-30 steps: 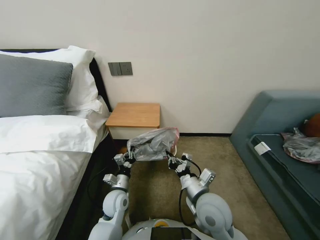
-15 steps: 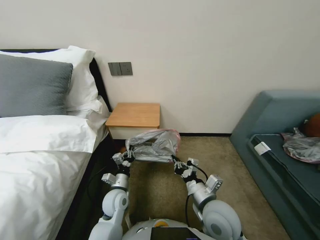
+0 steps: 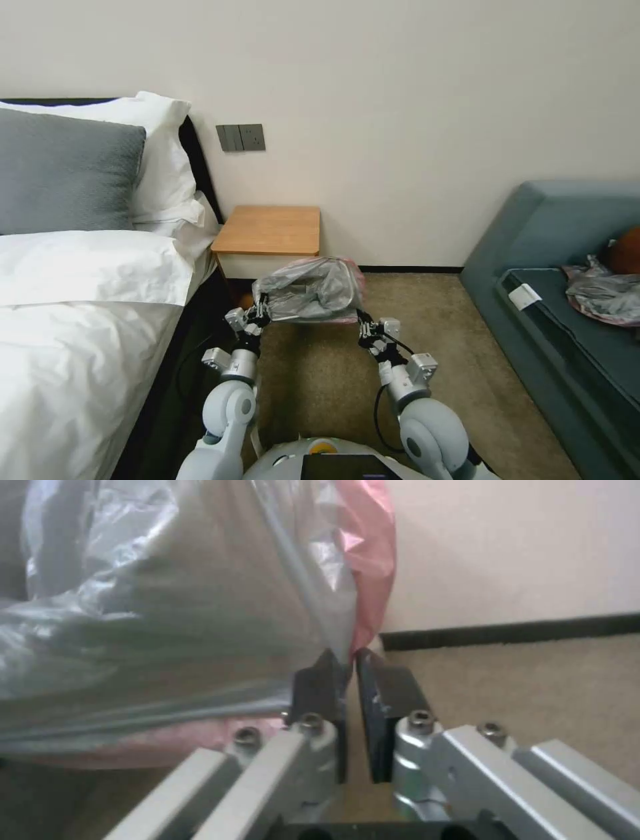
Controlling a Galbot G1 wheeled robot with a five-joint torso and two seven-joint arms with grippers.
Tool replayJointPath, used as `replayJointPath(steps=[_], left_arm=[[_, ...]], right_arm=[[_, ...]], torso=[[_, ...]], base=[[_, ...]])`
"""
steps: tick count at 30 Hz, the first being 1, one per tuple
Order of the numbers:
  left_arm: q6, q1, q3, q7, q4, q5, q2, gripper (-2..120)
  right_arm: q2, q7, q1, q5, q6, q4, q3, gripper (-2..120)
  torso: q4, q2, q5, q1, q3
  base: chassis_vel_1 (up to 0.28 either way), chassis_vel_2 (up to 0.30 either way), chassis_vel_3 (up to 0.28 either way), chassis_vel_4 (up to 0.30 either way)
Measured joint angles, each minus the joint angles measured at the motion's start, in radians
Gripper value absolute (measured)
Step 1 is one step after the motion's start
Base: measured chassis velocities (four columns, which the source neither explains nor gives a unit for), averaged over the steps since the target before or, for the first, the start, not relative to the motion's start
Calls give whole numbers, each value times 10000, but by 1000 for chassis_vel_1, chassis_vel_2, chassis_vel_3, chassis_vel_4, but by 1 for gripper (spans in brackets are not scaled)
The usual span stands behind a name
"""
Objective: Pick up the garbage bag from the table and place it over the trash can.
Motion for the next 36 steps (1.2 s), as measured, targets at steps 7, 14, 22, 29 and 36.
replayJointPath(steps=[7,14,22,29,36], left_arm=[[0,-125,-101,-14,131,-6,16,7],[-11,-151,-227,-2,217,-2,79,7],[-25,-133,-229,43,220,-182,213,7],[9,-109,-366,61,128,-1230,272,7],[464,-66,-438,55,37,-2529,379,7]], right_arm=[[-191,-722,-845,-2397,661,511,125,36],[-344,-975,-1377,-3467,1068,1319,252,61],[-227,-1226,153,1520,1664,1018,1335,91],[348,-2077,1110,5977,1817,403,1706,100],[382,-5050,1130,6430,2335,-624,1506,100]], torso=[[-2,0,-2,0,0],[-3,0,-3,0,0],[1,0,-1,0,1],[0,0,-2,0,1],[-1,0,-2,0,1]], base=[[0,0,0,0],[0,0,0,0],[0,0,0,0],[0,0,0,0],[0,0,0,0]])
